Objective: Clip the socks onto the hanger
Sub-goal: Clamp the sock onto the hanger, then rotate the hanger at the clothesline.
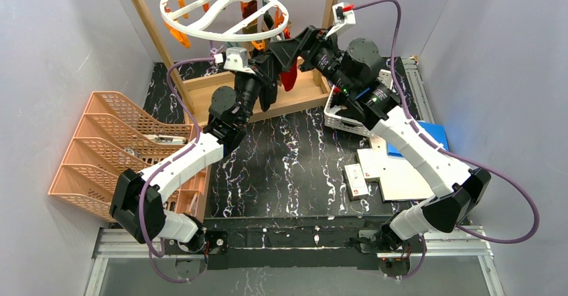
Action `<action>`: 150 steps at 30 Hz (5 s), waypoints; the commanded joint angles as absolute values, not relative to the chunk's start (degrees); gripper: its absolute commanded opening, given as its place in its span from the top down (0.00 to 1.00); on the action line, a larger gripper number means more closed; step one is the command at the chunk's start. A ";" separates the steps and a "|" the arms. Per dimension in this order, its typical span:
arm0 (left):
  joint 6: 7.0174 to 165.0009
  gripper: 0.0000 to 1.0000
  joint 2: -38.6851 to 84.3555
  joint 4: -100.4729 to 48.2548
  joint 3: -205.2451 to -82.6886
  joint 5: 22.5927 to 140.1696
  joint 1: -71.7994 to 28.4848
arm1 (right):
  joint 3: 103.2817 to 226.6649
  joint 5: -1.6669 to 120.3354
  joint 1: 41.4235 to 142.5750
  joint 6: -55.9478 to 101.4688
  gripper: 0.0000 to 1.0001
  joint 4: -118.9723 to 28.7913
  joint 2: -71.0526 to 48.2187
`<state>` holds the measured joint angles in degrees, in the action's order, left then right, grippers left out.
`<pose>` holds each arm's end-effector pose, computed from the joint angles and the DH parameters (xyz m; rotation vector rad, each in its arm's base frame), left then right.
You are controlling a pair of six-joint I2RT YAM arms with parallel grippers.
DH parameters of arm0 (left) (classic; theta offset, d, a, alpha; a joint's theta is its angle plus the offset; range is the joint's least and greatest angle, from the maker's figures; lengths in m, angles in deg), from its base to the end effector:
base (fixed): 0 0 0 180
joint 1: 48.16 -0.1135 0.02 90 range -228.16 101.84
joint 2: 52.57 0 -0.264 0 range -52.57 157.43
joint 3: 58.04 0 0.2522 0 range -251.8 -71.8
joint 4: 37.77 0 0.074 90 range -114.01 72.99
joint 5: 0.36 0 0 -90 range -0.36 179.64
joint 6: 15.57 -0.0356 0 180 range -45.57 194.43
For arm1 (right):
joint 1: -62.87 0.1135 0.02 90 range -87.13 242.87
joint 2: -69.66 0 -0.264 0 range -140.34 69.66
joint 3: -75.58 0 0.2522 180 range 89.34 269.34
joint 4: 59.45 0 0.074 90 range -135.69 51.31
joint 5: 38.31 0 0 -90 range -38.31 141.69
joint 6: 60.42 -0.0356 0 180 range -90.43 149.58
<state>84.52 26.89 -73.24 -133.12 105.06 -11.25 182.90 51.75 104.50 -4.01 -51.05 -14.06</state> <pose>0.2583 -0.1822 0.4097 -0.0013 1.0680 -0.6043 0.2451 0.2179 0.5056 -0.0985 1.3880 1.1113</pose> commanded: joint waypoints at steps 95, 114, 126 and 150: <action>91.09 0.23 -39.81 -9.20 -112.81 111.09 -11.42 | 188.17 53.45 102.09 -45.97 0.32 -60.54 -24.64; 91.70 0.23 -41.25 -8.00 -110.03 111.26 -11.42 | 191.47 57.87 94.10 -48.53 0.62 -60.72 -28.03; 91.27 0.22 -41.23 -7.75 -109.60 111.52 -11.48 | 194.69 59.92 90.83 -49.83 0.55 -59.41 -30.20; 90.25 0.21 -40.96 -6.71 -110.34 111.46 -11.46 | 188.66 63.64 87.77 -48.13 0.22 -59.35 -23.66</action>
